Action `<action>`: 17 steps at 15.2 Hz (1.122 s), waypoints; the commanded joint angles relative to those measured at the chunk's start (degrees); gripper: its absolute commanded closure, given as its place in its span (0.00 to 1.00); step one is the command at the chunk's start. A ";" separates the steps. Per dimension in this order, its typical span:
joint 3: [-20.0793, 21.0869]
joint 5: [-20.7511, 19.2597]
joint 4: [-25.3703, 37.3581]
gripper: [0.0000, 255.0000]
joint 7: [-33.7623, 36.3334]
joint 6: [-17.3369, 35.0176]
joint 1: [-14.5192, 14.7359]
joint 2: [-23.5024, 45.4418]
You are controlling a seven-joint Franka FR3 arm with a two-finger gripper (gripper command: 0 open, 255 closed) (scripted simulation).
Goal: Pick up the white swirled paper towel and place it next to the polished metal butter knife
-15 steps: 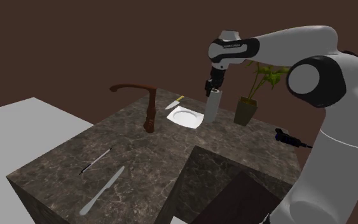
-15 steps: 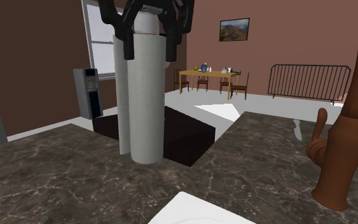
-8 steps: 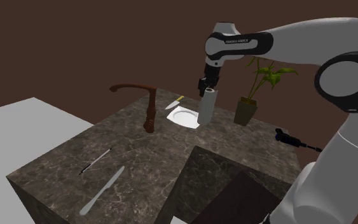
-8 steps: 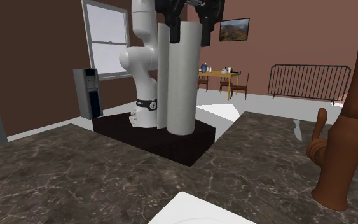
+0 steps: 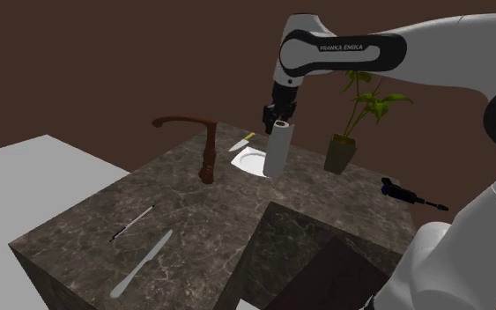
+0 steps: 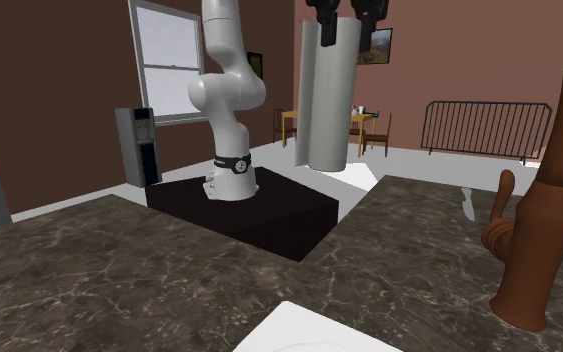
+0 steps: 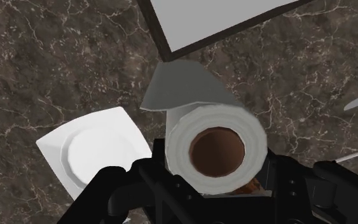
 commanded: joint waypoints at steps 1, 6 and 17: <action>1.48 -0.25 -0.41 1.00 2.68 -0.94 1.10 -1.17; 5.49 -0.35 0.00 1.00 9.30 -4.00 3.91 -3.38; 14.38 0.58 6.92 1.00 23.55 -11.40 9.97 -2.81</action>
